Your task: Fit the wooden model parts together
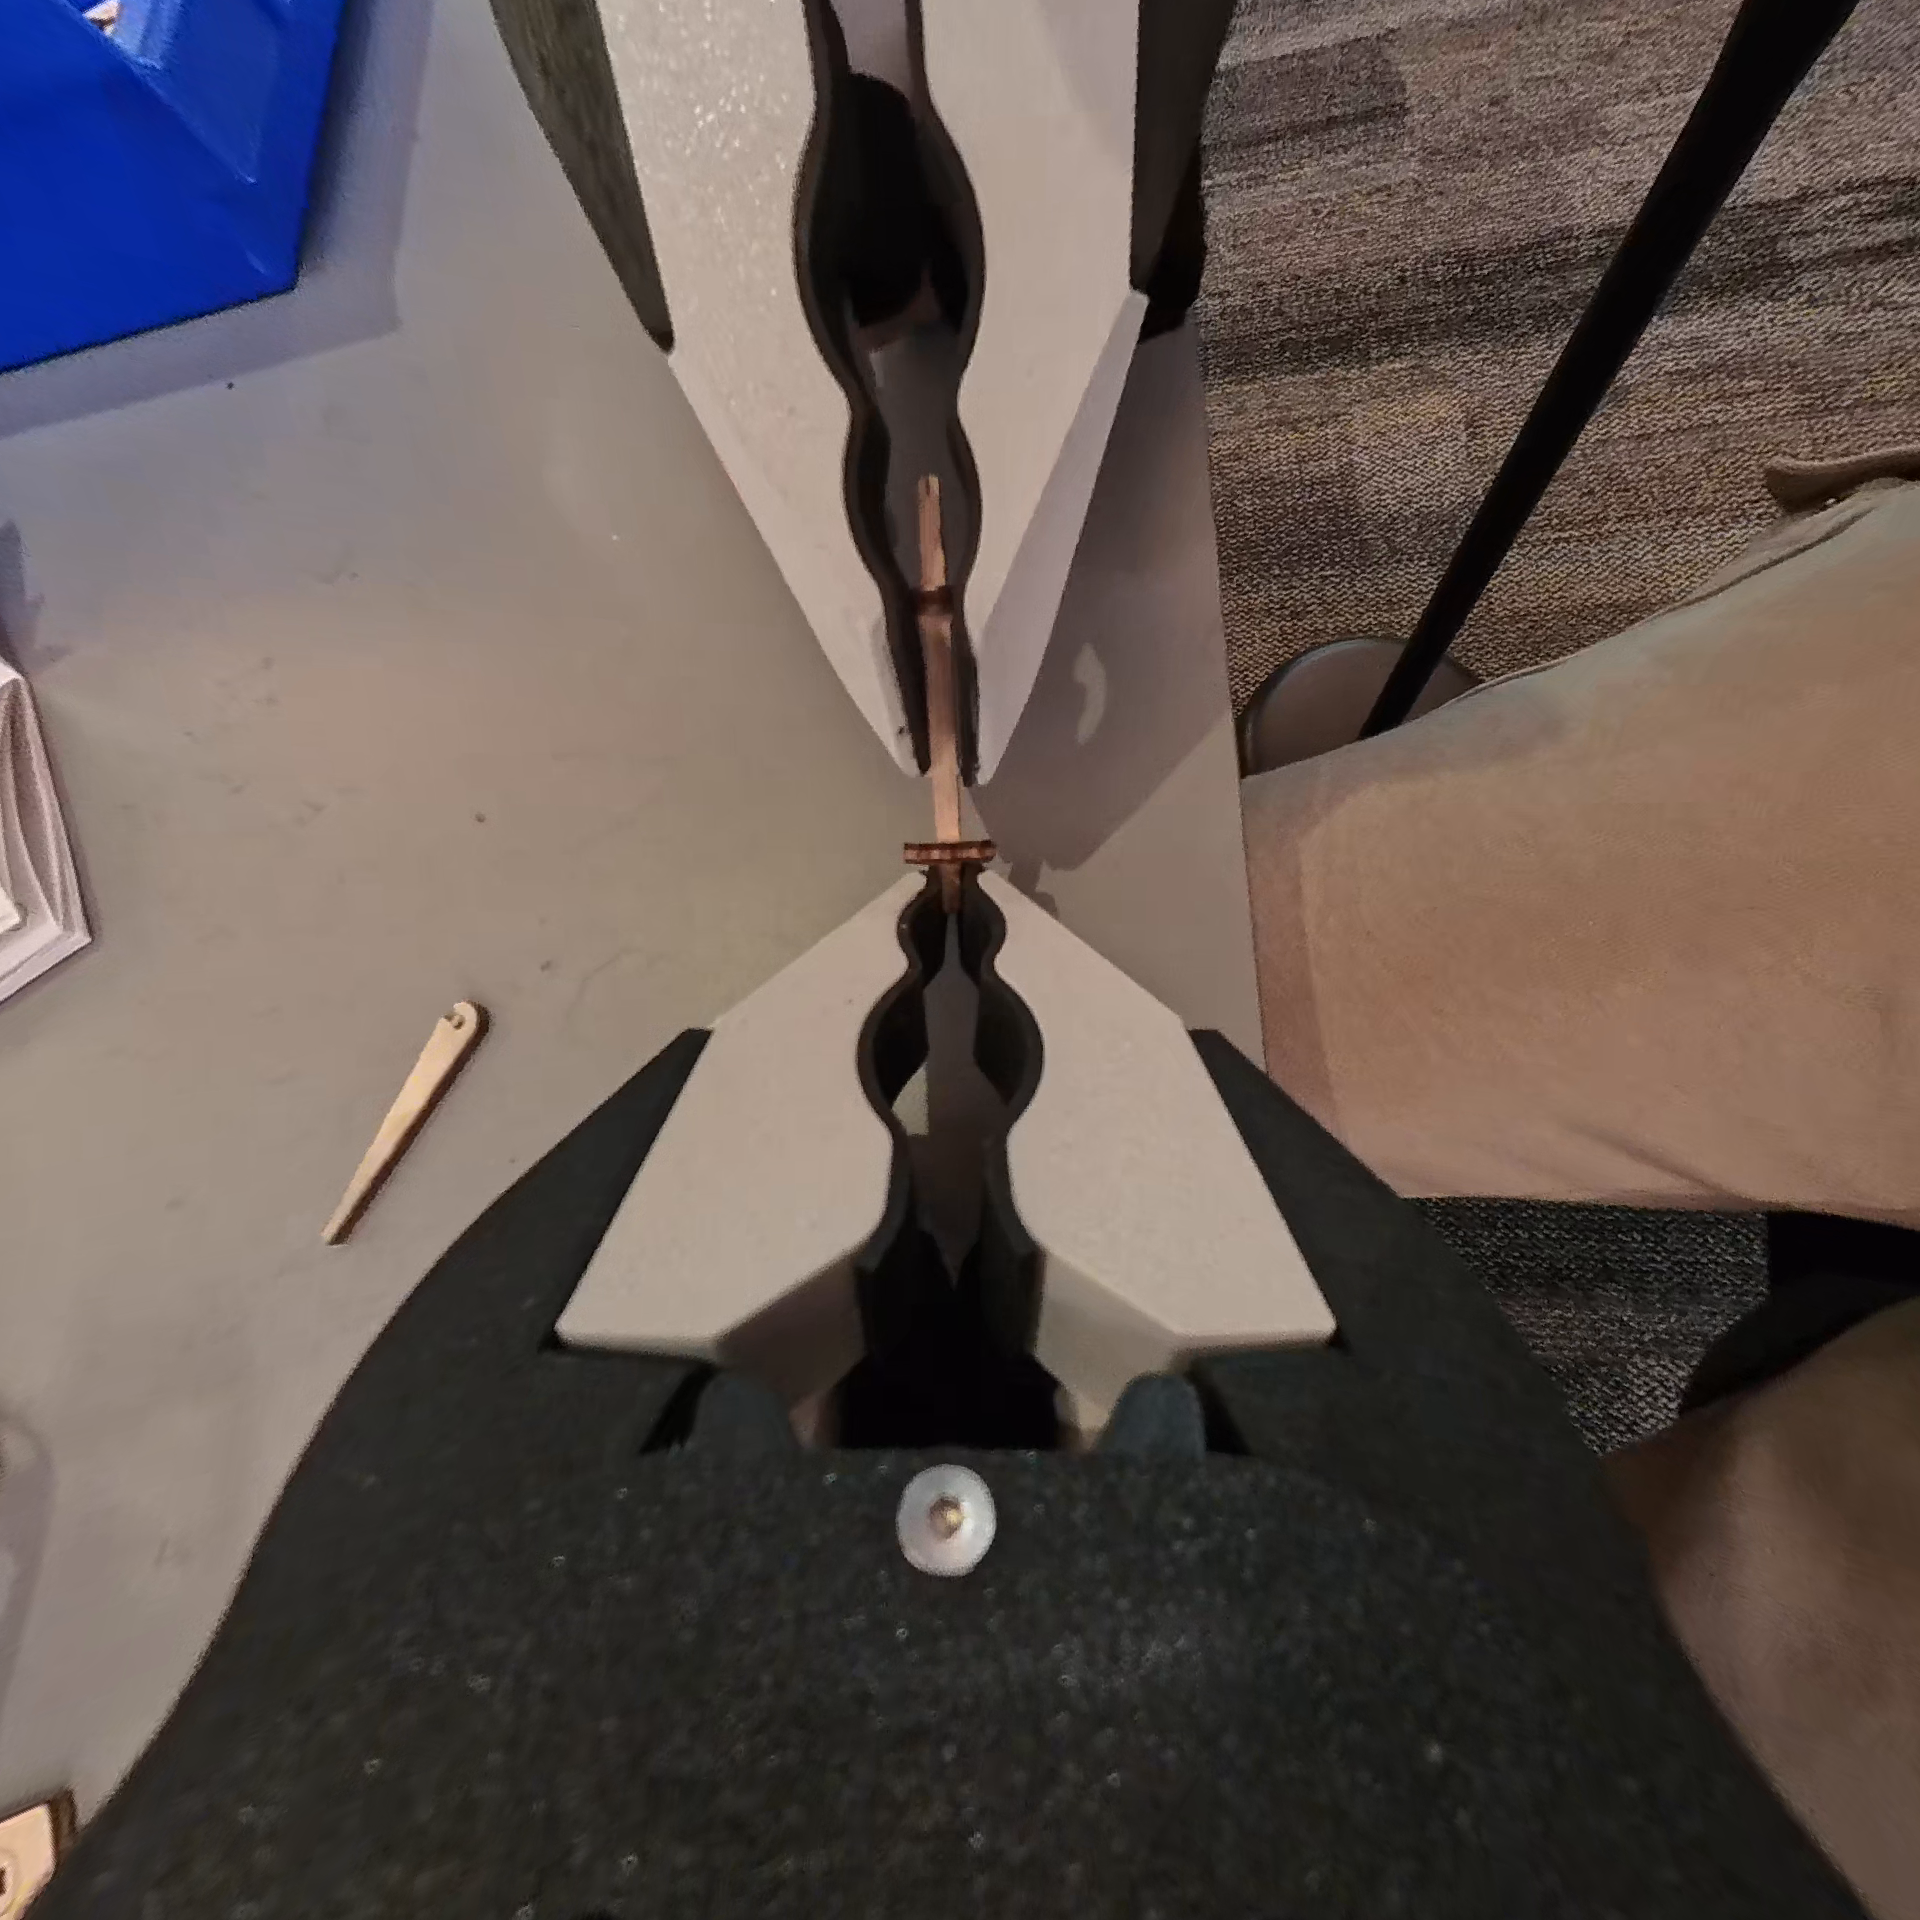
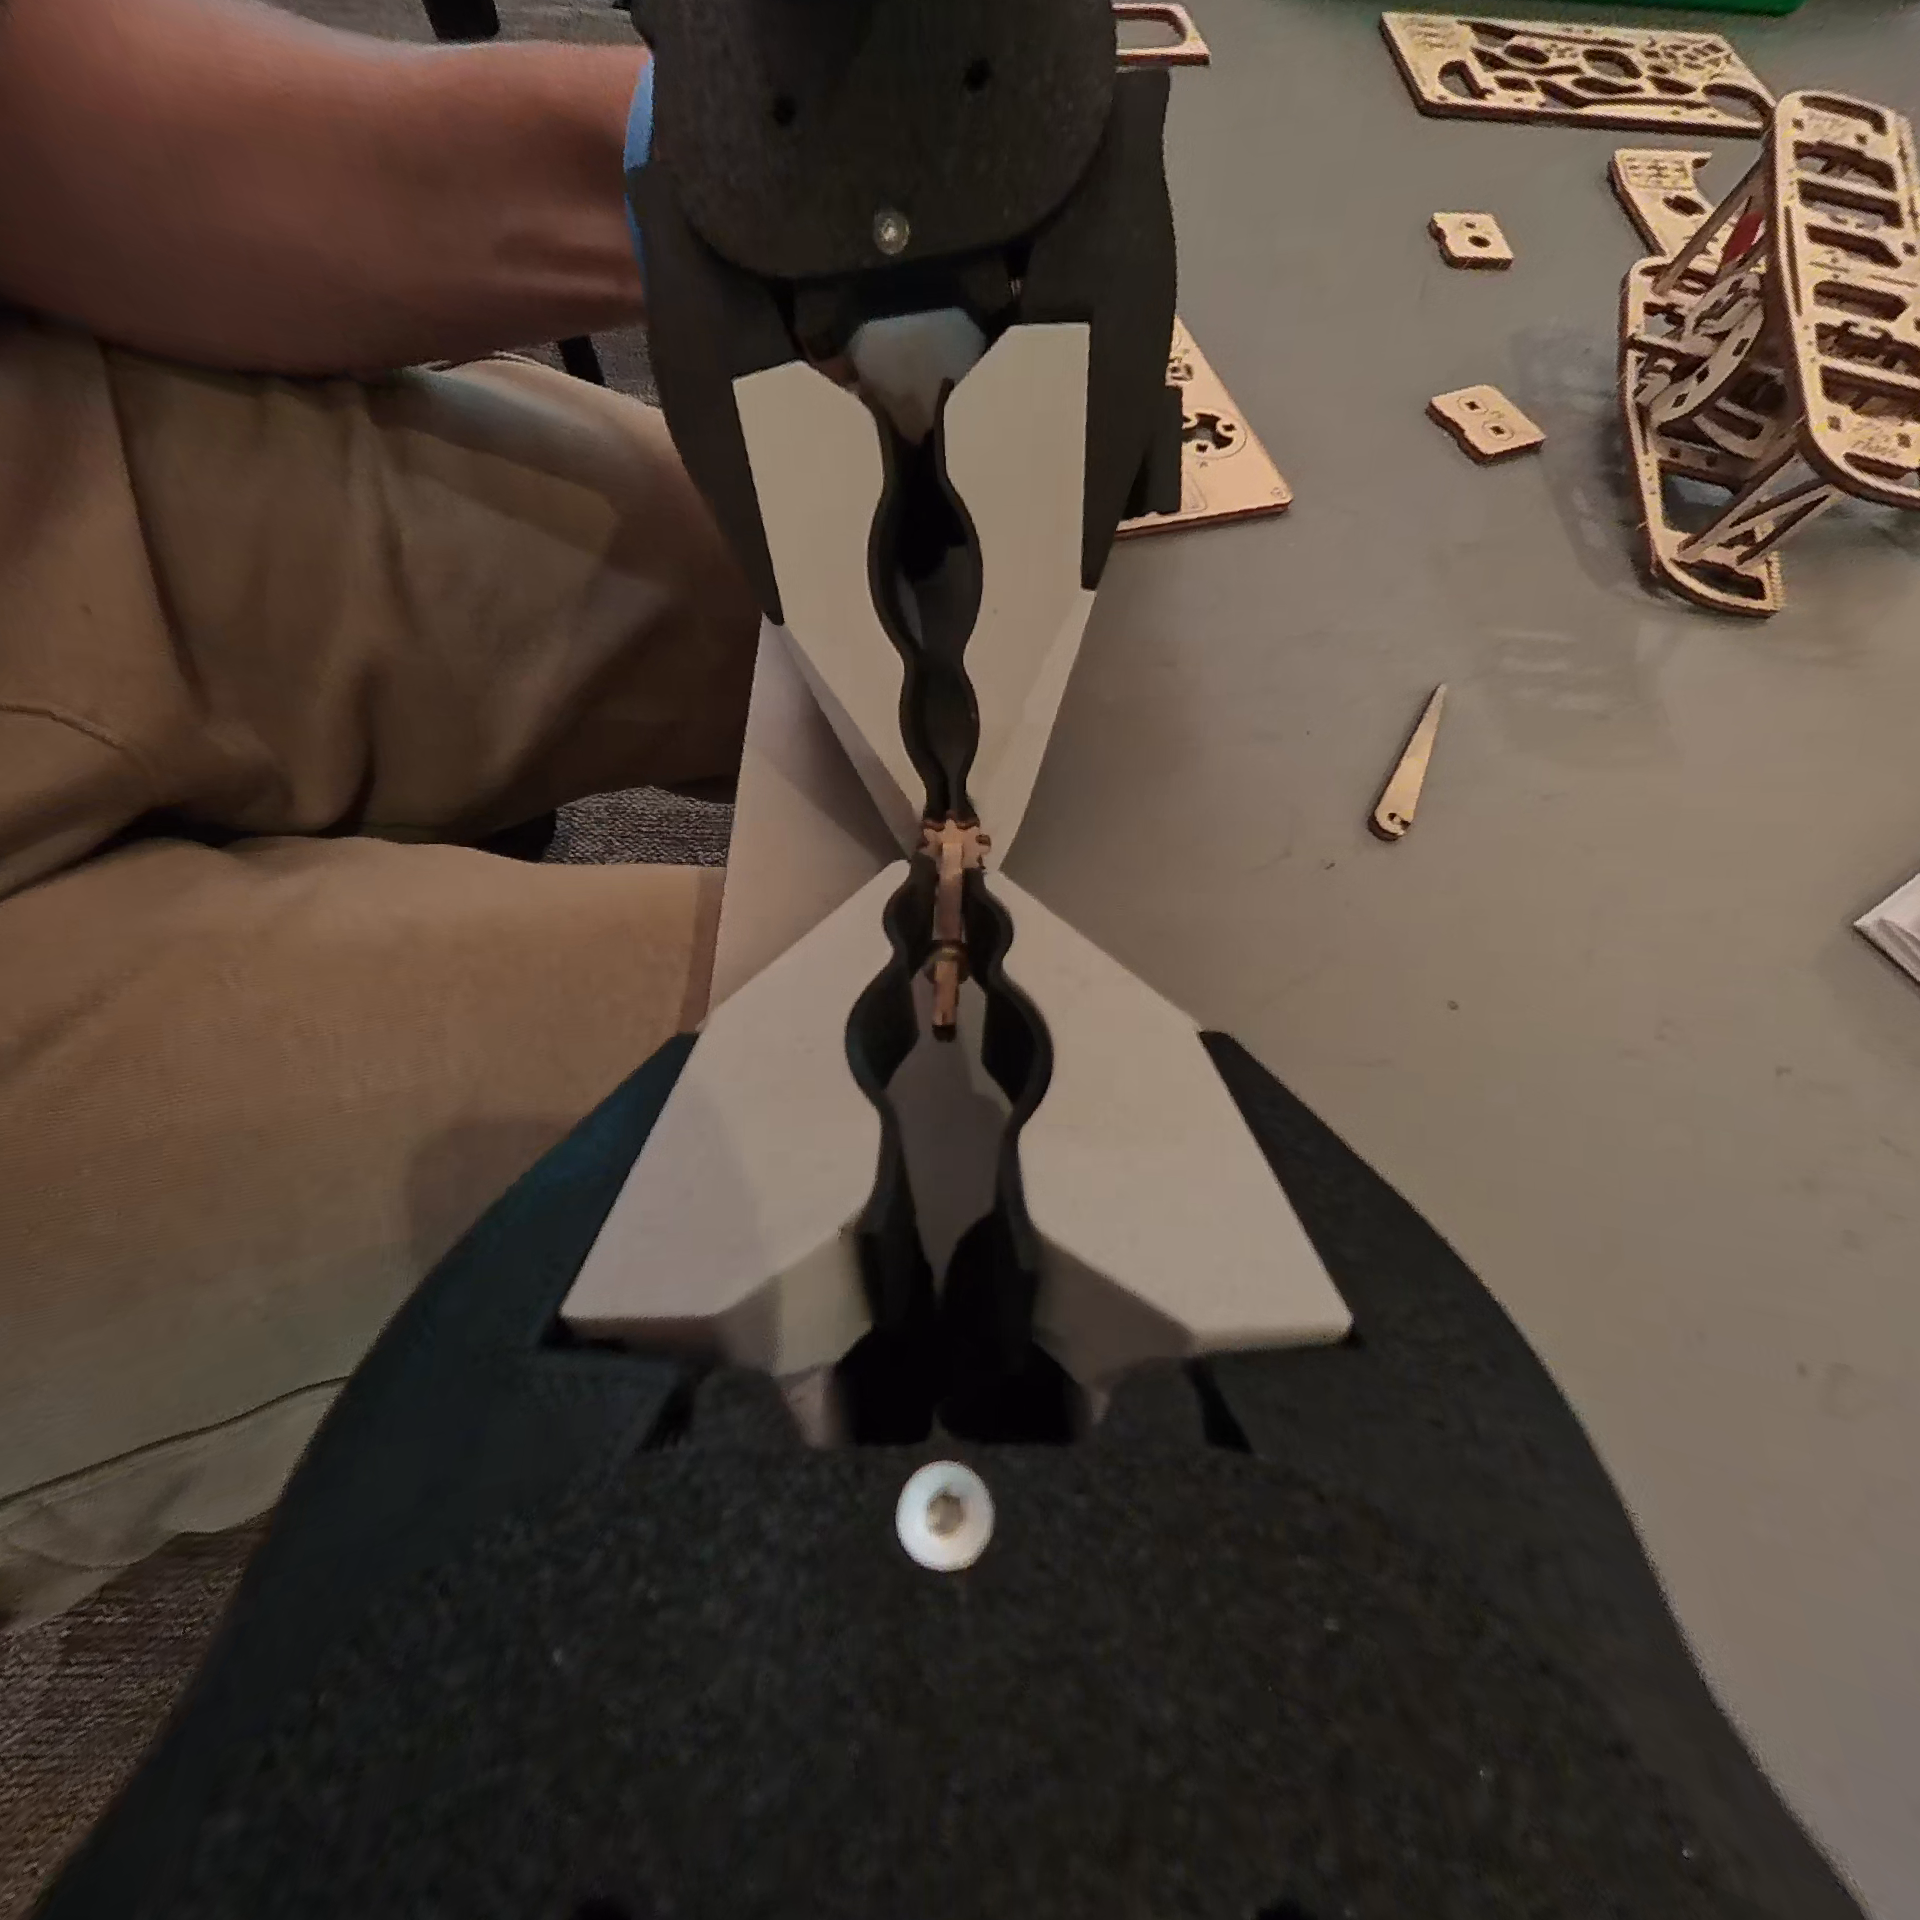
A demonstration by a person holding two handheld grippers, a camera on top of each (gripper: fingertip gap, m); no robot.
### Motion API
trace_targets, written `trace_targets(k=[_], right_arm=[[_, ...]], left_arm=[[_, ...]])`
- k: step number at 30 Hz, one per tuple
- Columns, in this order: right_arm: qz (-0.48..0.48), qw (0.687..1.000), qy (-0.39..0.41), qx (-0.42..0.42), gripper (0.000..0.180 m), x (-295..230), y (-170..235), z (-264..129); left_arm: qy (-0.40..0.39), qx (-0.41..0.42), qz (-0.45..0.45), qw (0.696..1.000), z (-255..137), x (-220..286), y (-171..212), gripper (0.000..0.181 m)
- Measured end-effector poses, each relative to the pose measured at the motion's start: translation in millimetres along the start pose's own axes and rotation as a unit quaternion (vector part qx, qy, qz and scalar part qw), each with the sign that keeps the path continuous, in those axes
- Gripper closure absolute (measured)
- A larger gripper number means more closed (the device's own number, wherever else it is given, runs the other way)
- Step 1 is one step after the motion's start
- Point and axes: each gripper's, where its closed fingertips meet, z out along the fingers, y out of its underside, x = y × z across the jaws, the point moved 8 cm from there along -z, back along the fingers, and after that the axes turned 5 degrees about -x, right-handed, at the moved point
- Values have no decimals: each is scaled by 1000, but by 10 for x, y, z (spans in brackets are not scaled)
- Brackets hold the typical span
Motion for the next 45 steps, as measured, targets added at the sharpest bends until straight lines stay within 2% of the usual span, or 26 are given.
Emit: trace_targets(k=[8, 11, 16, 20, 26, 45], right_arm=[[17, 1000, -12, 0, 176, 27, 3, -2], [22, 1000, -10, 5, 176, 34, 4, -15], [12, 1000, -16, 1, 166, -2, 32, -36], [18, 1000, -2, 4, 174, 15, 85, -117], [8, 1000, 21, 5, 174, -12, 118, -166], [41, 999, -5, 1, 175, 10, 99, -126]], left_arm=[[20, 0, -16, 1000, 12, -21, -9, 181], [4, -1, -13, 1000, 17, -25, -11, 181], [11, -1, -18, 1000, 26, -32, -14, 181], [16, 0, -22, 1000, 26, -37, -14, 181], [11, 0, -18, 1000, 28, -31, -16, 181], [2, -1, -9, 1000, 3, -14, -9, 181]])
